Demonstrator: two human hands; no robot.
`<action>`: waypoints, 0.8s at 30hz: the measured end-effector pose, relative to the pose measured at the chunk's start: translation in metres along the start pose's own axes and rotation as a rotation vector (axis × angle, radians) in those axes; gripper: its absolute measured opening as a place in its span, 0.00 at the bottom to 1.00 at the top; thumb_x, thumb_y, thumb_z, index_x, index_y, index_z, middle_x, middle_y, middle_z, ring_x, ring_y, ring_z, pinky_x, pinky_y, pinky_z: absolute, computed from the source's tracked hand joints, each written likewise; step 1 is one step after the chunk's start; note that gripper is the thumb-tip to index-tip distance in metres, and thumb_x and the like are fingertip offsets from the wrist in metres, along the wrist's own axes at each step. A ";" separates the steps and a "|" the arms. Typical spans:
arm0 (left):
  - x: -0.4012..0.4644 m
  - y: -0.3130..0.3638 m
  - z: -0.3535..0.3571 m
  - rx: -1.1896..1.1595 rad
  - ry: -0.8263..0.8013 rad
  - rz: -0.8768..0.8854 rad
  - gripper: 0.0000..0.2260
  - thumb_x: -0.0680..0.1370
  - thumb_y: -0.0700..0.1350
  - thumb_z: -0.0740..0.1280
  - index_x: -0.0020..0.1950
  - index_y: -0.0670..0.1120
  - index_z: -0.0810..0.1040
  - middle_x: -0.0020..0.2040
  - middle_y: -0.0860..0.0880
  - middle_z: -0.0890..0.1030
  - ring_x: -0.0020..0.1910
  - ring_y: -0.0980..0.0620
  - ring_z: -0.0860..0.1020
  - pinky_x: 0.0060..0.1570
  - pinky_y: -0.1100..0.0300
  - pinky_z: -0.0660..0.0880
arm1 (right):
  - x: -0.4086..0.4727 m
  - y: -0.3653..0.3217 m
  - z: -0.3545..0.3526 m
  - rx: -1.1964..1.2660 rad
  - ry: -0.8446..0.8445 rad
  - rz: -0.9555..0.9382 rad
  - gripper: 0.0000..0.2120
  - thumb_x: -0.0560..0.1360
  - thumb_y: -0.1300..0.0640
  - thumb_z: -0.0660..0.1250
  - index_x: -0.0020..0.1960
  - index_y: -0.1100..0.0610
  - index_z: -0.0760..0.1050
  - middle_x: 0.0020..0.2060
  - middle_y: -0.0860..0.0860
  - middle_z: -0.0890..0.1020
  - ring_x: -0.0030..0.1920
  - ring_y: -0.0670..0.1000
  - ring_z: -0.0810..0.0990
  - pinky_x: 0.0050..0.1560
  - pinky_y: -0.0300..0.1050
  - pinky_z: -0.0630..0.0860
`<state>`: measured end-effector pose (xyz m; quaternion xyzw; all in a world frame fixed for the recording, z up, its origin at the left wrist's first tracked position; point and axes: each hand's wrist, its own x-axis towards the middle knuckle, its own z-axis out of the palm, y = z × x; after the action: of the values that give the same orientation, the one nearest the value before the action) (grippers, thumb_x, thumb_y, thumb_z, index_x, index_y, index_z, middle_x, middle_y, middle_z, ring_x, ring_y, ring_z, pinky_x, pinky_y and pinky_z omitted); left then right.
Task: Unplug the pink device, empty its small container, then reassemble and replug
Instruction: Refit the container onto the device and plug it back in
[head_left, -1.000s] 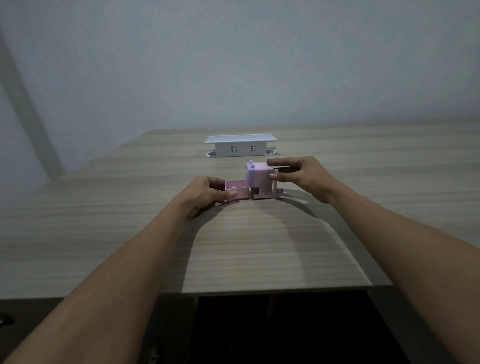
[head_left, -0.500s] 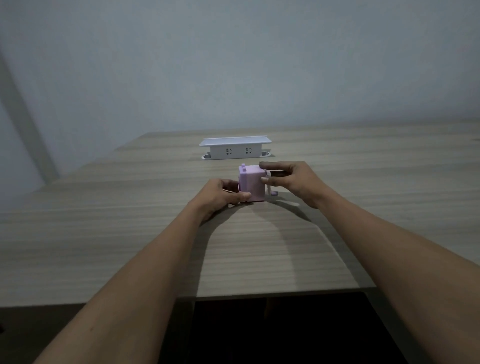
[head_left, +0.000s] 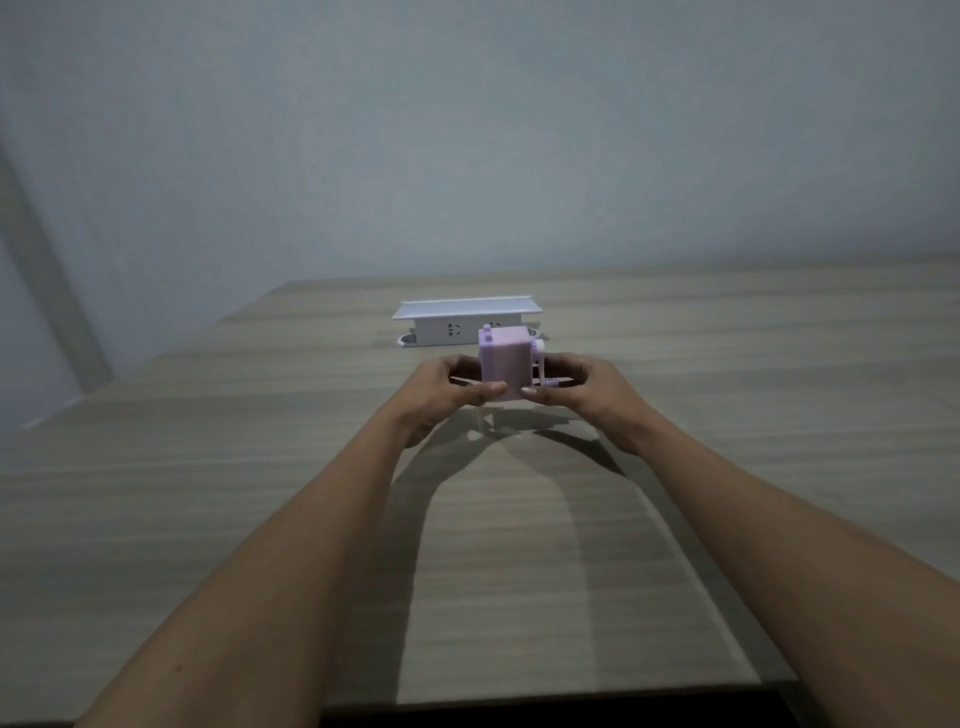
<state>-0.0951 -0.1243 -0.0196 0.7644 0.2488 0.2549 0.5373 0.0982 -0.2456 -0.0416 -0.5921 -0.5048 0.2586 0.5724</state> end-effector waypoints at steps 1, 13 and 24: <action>0.008 0.002 -0.003 0.008 -0.003 0.008 0.20 0.74 0.44 0.76 0.65 0.42 0.79 0.57 0.45 0.84 0.56 0.47 0.82 0.58 0.54 0.79 | 0.006 -0.001 -0.002 0.000 0.000 0.003 0.28 0.67 0.56 0.81 0.66 0.52 0.80 0.58 0.49 0.86 0.60 0.53 0.83 0.66 0.58 0.77; 0.122 -0.022 -0.027 0.048 -0.009 -0.003 0.21 0.74 0.44 0.75 0.66 0.41 0.78 0.57 0.43 0.85 0.56 0.44 0.83 0.57 0.52 0.80 | 0.119 0.039 -0.017 0.009 0.007 0.016 0.24 0.69 0.60 0.79 0.64 0.59 0.80 0.57 0.54 0.86 0.59 0.56 0.84 0.58 0.46 0.80; 0.203 -0.064 -0.025 0.051 -0.008 -0.042 0.19 0.74 0.44 0.75 0.64 0.41 0.81 0.53 0.42 0.86 0.49 0.46 0.84 0.48 0.59 0.79 | 0.193 0.085 -0.034 -0.043 0.005 0.063 0.26 0.69 0.68 0.77 0.66 0.63 0.77 0.56 0.57 0.85 0.51 0.52 0.86 0.49 0.40 0.82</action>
<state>0.0334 0.0450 -0.0482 0.7733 0.2692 0.2342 0.5241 0.2223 -0.0735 -0.0615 -0.6206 -0.4900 0.2639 0.5523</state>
